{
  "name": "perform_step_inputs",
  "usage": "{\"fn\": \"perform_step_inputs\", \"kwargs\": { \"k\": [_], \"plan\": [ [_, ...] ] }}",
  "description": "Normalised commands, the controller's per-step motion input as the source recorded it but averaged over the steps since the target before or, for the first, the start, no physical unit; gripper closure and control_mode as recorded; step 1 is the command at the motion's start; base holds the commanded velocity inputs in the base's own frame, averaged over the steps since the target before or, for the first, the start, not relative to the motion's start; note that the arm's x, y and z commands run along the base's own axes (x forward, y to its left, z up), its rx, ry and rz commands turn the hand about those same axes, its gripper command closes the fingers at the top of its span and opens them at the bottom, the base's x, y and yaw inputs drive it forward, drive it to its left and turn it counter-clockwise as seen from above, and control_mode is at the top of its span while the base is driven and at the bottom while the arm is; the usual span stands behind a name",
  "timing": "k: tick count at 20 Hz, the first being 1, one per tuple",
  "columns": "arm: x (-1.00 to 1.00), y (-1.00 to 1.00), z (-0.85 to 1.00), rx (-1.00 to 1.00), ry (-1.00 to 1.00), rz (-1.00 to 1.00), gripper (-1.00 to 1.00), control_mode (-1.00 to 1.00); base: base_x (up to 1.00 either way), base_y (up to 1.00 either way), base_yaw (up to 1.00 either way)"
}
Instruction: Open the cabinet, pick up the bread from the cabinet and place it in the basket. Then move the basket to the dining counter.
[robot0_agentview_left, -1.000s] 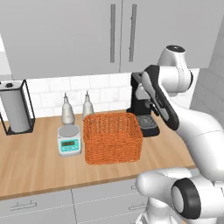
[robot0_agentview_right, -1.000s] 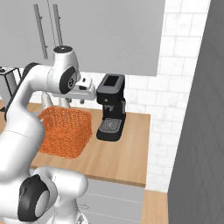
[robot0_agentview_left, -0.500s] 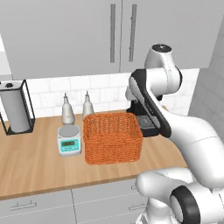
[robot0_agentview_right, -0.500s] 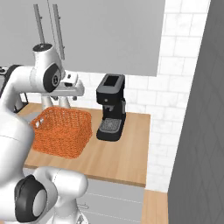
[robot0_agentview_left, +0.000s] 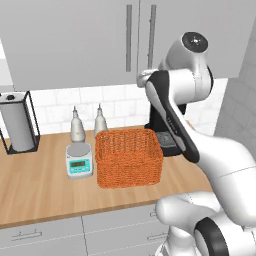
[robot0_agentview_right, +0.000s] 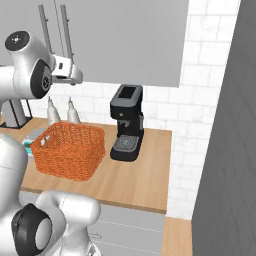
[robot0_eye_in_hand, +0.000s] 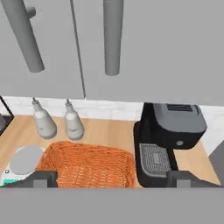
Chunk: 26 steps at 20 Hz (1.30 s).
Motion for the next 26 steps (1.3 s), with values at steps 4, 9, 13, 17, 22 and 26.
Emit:
{"fn": "perform_step_inputs", "kwargs": {
  "k": [4,9,13,17,22,26],
  "plan": [
    [0.35,0.07,1.00,0.17,-0.39,0.00,-1.00,-1.00,0.00,0.00,0.00],
    [0.75,-0.02,0.77,0.09,-0.22,-0.03,-1.00,-1.00,0.00,0.00,0.00],
    [0.65,0.00,0.11,-0.01,-0.09,-0.05,-1.00,-1.00,0.00,0.00,0.00],
    [0.43,0.00,0.00,-0.05,0.00,0.00,-1.00,-1.00,0.00,0.00,0.00],
    [0.38,0.00,0.00,-0.05,0.00,0.00,-1.00,-1.00,0.00,0.00,0.00],
    [0.42,0.00,0.00,0.00,0.00,0.00,-1.00,-1.00,0.00,0.00,0.00]
  ]
}}
